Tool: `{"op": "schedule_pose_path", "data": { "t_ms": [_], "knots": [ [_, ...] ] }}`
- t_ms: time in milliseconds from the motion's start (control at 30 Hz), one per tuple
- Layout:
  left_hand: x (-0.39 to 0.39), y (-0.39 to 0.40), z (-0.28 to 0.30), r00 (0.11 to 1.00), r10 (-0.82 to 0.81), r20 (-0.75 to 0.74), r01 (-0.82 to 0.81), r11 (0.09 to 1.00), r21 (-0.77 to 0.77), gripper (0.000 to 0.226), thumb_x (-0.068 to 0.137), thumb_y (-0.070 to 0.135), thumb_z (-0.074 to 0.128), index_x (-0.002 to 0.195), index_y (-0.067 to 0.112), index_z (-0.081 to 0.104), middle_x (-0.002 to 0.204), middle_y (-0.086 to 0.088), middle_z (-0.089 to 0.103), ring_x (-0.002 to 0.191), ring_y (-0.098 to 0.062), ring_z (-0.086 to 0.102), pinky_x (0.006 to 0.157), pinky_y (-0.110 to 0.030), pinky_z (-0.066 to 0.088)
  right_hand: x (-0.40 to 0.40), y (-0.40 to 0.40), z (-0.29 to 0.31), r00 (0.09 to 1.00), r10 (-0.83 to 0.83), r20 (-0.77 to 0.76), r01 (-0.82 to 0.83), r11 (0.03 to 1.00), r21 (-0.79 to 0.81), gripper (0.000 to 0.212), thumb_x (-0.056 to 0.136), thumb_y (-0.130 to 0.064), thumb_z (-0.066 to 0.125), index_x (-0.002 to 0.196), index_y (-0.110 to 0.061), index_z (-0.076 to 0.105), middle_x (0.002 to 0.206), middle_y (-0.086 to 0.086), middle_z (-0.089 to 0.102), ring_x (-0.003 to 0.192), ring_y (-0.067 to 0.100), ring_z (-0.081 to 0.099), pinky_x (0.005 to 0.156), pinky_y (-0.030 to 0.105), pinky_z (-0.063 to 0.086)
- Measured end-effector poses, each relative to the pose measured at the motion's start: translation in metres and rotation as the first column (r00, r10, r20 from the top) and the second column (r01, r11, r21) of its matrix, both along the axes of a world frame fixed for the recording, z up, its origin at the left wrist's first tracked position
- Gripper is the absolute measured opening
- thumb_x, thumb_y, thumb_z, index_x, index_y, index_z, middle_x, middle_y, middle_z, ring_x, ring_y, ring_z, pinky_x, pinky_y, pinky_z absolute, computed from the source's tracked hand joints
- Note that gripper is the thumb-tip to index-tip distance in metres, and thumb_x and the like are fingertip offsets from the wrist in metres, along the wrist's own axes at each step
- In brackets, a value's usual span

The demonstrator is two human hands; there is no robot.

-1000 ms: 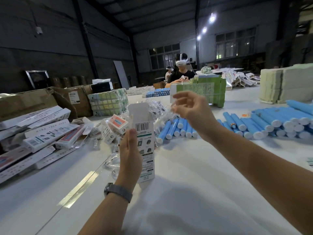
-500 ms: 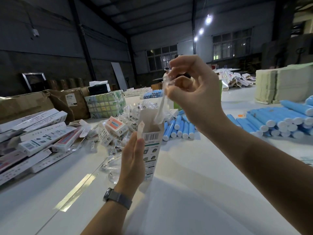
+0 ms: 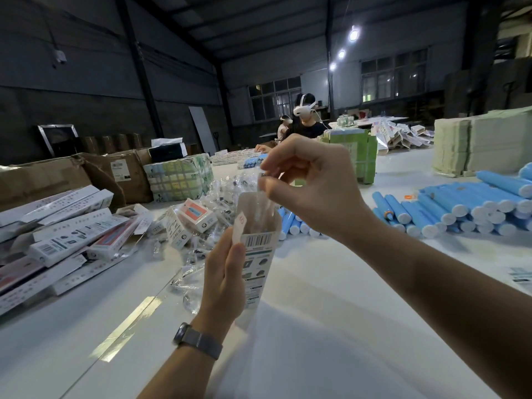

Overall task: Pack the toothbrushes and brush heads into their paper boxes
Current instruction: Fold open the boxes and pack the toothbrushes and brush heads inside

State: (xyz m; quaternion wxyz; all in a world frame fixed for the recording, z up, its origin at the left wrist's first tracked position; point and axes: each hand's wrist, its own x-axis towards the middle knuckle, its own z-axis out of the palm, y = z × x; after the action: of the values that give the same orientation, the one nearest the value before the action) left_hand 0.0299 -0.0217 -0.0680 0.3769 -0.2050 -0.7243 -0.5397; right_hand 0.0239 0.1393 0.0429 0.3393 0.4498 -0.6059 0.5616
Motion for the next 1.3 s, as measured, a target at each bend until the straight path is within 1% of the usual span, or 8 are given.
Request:
{"op": "schedule_pose_path", "data": {
  "t_ms": [167,300,500,733,867,933,1100,1300],
  "knots": [
    [-0.003,-0.001,-0.002,1.000,0.015,0.018,-0.016,1.000,0.019,0.041,0.093,0.056,0.032,0.098,0.026,0.060,0.090,0.003,0.069,0.079,-0.015,0.068,0.060,-0.021,0.056,-0.002,-0.004,-0.007,0.999,0.003,0.051,-0.003,1.000,-0.010,0.028,0.076,0.005,0.075,0.083,-0.020,0.067,0.076,-0.009,0.066,0.070,0.010,0.065,0.065,0.021,0.053],
    [-0.004,-0.002,-0.001,0.999,0.022,0.030,-0.023,0.999,0.037,0.044,0.092,0.059,0.033,0.095,0.024,0.059,0.087,-0.002,0.067,0.076,-0.019,0.067,0.059,-0.027,0.056,-0.004,-0.006,-0.011,0.988,-0.134,-0.080,0.146,0.973,0.178,0.020,0.078,0.000,0.073,0.090,-0.016,0.073,0.077,-0.011,0.066,0.079,0.008,0.059,0.066,0.018,0.044],
    [-0.004,0.000,-0.001,0.998,0.039,0.051,-0.041,0.999,0.022,0.044,0.092,0.059,0.032,0.096,0.024,0.058,0.089,0.001,0.068,0.076,-0.017,0.068,0.059,-0.023,0.055,-0.011,-0.005,-0.019,0.911,-0.256,-0.322,0.363,0.868,0.337,0.015,0.079,-0.007,0.075,0.094,-0.011,0.075,0.081,-0.008,0.066,0.099,0.024,0.054,0.070,0.045,0.052],
    [0.002,0.006,0.003,0.997,0.064,0.037,-0.066,0.996,0.059,0.044,0.095,0.056,0.030,0.097,0.018,0.053,0.087,-0.004,0.064,0.078,-0.027,0.065,0.064,-0.039,0.056,-0.019,-0.003,-0.024,0.900,-0.211,-0.382,0.359,0.856,0.372,0.029,0.085,-0.009,0.068,0.113,-0.013,0.072,0.090,0.003,0.072,0.111,0.024,0.054,0.076,0.047,0.052],
    [0.002,0.012,0.005,0.998,0.017,0.055,-0.023,0.994,0.104,0.033,0.102,0.042,0.029,0.103,0.017,0.050,0.092,-0.002,0.067,0.076,-0.018,0.069,0.058,-0.022,0.056,-0.024,-0.004,-0.028,0.923,-0.243,-0.300,0.315,0.923,0.221,0.037,0.080,0.000,0.069,0.116,-0.005,0.066,0.106,0.003,0.064,0.100,0.018,0.053,0.086,0.023,0.043],
    [0.003,0.014,0.007,0.997,-0.031,0.068,0.021,0.989,0.149,0.029,0.106,0.042,0.025,0.113,0.023,0.047,0.099,0.008,0.069,0.082,-0.012,0.071,0.061,-0.019,0.057,-0.027,-0.002,-0.029,0.964,-0.213,-0.159,0.243,0.949,0.200,0.034,0.081,-0.001,0.071,0.114,-0.005,0.064,0.102,0.000,0.062,0.092,0.011,0.053,0.080,0.010,0.038],
    [0.007,0.013,0.012,0.997,-0.079,0.024,0.073,0.979,0.193,0.030,0.101,0.034,0.033,0.130,0.041,0.033,0.124,0.009,0.061,0.098,-0.007,0.070,0.068,-0.017,0.056,-0.029,0.002,-0.034,0.991,-0.057,0.120,0.020,0.957,0.288,0.037,0.083,0.001,0.071,0.110,-0.022,0.061,0.099,-0.003,0.072,0.096,0.013,0.064,0.071,0.025,0.051],
    [0.008,0.012,0.012,0.998,-0.059,0.010,0.057,0.989,0.136,0.026,0.099,0.038,0.031,0.122,0.041,0.044,0.108,0.027,0.064,0.095,-0.001,0.067,0.066,-0.012,0.054,-0.029,0.002,-0.034,0.987,-0.062,0.146,0.017,0.956,0.292,0.037,0.083,-0.002,0.073,0.104,-0.030,0.060,0.097,-0.005,0.073,0.096,0.013,0.066,0.071,0.032,0.050]
  ]
}}
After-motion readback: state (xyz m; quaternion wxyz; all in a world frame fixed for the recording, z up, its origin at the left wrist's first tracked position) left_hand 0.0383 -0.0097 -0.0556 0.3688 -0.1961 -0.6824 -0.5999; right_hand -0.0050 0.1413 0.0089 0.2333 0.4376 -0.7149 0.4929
